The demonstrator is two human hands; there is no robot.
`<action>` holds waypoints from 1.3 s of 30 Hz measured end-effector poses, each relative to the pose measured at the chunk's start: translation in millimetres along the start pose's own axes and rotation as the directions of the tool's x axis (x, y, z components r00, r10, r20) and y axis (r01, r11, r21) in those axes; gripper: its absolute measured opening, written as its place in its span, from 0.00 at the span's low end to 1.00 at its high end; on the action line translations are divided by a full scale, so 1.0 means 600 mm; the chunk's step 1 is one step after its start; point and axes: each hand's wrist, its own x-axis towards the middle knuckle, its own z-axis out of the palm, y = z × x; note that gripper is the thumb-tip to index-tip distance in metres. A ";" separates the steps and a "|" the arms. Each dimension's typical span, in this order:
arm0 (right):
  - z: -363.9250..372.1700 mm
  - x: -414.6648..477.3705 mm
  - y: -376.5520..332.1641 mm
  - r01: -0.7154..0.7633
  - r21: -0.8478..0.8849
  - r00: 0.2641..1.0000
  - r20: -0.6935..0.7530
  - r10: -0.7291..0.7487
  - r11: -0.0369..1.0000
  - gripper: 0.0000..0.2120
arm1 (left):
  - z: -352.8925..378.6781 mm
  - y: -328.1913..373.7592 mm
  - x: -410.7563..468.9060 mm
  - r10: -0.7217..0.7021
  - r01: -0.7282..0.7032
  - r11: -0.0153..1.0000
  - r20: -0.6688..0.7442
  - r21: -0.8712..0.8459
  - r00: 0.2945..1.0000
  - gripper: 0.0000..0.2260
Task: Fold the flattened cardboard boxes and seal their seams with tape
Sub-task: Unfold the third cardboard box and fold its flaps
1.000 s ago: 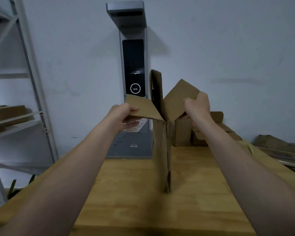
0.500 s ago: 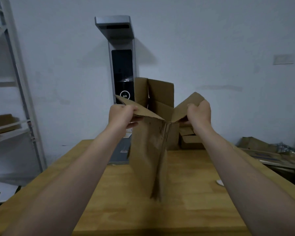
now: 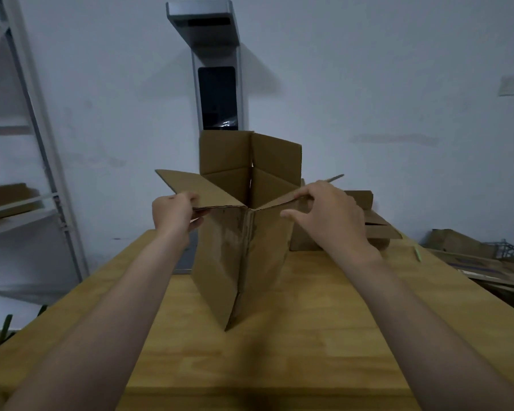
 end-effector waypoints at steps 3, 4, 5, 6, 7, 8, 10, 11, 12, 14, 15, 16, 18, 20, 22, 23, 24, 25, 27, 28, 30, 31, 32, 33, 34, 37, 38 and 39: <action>0.017 -0.003 -0.008 0.133 -0.125 0.990 -0.027 -0.137 0.983 0.10 | -0.015 -0.001 0.014 0.021 -0.022 1.000 -0.069 -0.021 0.997 0.05; 0.022 -0.001 -0.010 0.168 -0.160 0.984 -0.039 -0.176 0.973 0.08 | -0.018 -0.001 0.017 0.027 -0.029 0.999 -0.080 -0.023 0.996 0.05; 0.027 0.003 -0.011 0.204 -0.183 0.976 -0.043 -0.215 0.962 0.08 | -0.021 -0.002 0.020 0.028 -0.030 0.999 -0.091 -0.027 0.995 0.05; 0.032 0.009 -0.011 0.243 -0.187 0.967 -0.032 -0.254 0.952 0.07 | -0.024 -0.004 0.024 0.024 -0.027 0.999 -0.100 -0.033 0.995 0.06; 0.037 0.014 -0.012 0.277 -0.165 0.959 -0.007 -0.282 0.947 0.07 | -0.029 -0.007 0.028 0.017 -0.021 0.999 -0.105 -0.035 0.994 0.06; 0.042 0.017 -0.013 0.298 -0.119 0.955 0.032 -0.296 0.947 0.06 | -0.034 -0.010 0.033 0.005 -0.008 0.999 -0.103 -0.035 0.995 0.06; 0.053 0.020 -0.016 0.303 -0.010 0.945 0.132 -0.299 0.953 0.05 | -0.043 -0.018 0.046 -0.044 0.041 0.998 -0.073 -0.046 0.996 0.05; 0.061 0.018 -0.017 0.302 0.019 0.937 0.180 -0.300 0.953 0.05 | -0.048 -0.024 0.053 -0.075 0.072 0.996 -0.048 -0.056 0.996 0.04; 0.072 0.014 -0.016 0.308 0.028 0.928 0.213 -0.307 0.951 0.05 | -0.051 -0.029 0.058 -0.105 0.104 0.992 -0.024 -0.067 0.994 0.03; 0.095 0.007 -0.011 0.325 0.042 0.918 0.226 -0.326 0.945 0.06 | -0.053 -0.043 0.069 -0.159 0.160 0.984 0.016 -0.078 0.987 0.06; 0.104 0.006 -0.007 0.322 0.050 0.919 0.224 -0.325 0.945 0.08 | -0.052 -0.049 0.075 -0.177 0.179 0.981 0.028 -0.076 0.984 0.07; 0.114 0.007 -0.003 0.312 0.053 0.921 0.226 -0.316 0.949 0.11 | -0.050 -0.053 0.082 -0.189 0.191 0.979 0.033 -0.068 0.981 0.08; 0.132 0.016 0.006 0.293 0.044 0.927 0.231 -0.295 0.955 0.17 | -0.047 -0.059 0.103 -0.193 0.194 0.980 0.030 -0.050 0.981 0.08; 0.153 0.030 0.012 0.294 0.050 0.926 0.230 -0.298 0.954 0.20 | -0.046 -0.066 0.128 -0.189 0.190 0.982 0.017 -0.023 0.982 0.09; 0.180 0.042 0.011 0.326 0.049 0.917 0.226 -0.328 0.944 0.21 | -0.046 -0.075 0.156 -0.176 0.176 0.984 -0.002 0.018 0.984 0.11; 0.193 0.049 0.010 0.343 0.045 0.913 0.219 -0.344 0.938 0.20 | -0.045 -0.079 0.170 -0.166 0.167 0.985 -0.016 0.042 0.986 0.12; 0.206 0.058 0.010 0.352 0.044 0.911 0.211 -0.353 0.935 0.20 | -0.043 -0.083 0.183 -0.145 0.148 0.986 -0.034 0.075 0.989 0.14; 0.219 0.067 0.011 0.363 0.049 0.910 0.198 -0.365 0.931 0.19 | -0.042 -0.086 0.197 -0.095 0.104 0.983 -0.067 0.151 0.993 0.17; 0.248 0.077 0.019 0.396 0.070 0.897 0.184 -0.402 0.916 0.17 | -0.040 -0.092 0.220 0.099 -0.023 0.881 -0.136 0.473 0.986 0.25; 0.264 0.077 0.024 0.425 0.077 0.881 0.191 -0.432 0.902 0.16 | -0.038 -0.094 0.225 0.236 -0.097 0.752 -0.129 0.652 0.963 0.28; 0.301 0.065 0.033 0.469 0.078 0.858 0.197 -0.475 0.880 0.13 | -0.026 -0.104 0.226 0.479 -0.276 0.396 0.059 0.876 0.876 0.21; 0.316 0.057 0.035 0.470 0.070 0.861 0.184 -0.474 0.880 0.13 | -0.022 -0.113 0.228 0.521 -0.350 0.234 0.187 0.907 0.833 0.14; 0.328 0.051 0.036 0.462 0.068 0.871 0.153 -0.467 0.884 0.13 | -0.019 -0.125 0.231 0.512 -0.385 0.122 0.274 0.915 0.814 0.10; 0.336 0.049 0.035 0.460 0.081 0.879 0.104 -0.466 0.884 0.14 | -0.018 -0.136 0.234 0.488 -0.387 0.058 0.312 0.920 0.815 0.11; 0.341 0.051 0.033 0.467 0.094 0.880 0.052 -0.472 0.879 0.13 | -0.019 -0.145 0.235 0.448 -0.364 0.016 0.319 0.931 0.835 0.12; 0.353 0.056 0.029 0.519 0.092 0.855 -0.046 -0.517 0.850 0.12 | -0.027 -0.163 0.238 0.339 -0.379 -0.107 0.392 0.919 0.855 0.13; 0.357 0.054 0.028 0.530 0.100 0.848 -0.053 -0.528 0.842 0.11 | -0.030 -0.170 0.239 0.301 -0.432 -0.072 0.432 0.899 0.850 0.15; 0.361 0.050 0.028 0.539 0.106 0.842 -0.057 -0.536 0.836 0.11 | -0.033 -0.177 0.238 0.253 -0.482 -0.004 0.467 0.876 0.847 0.17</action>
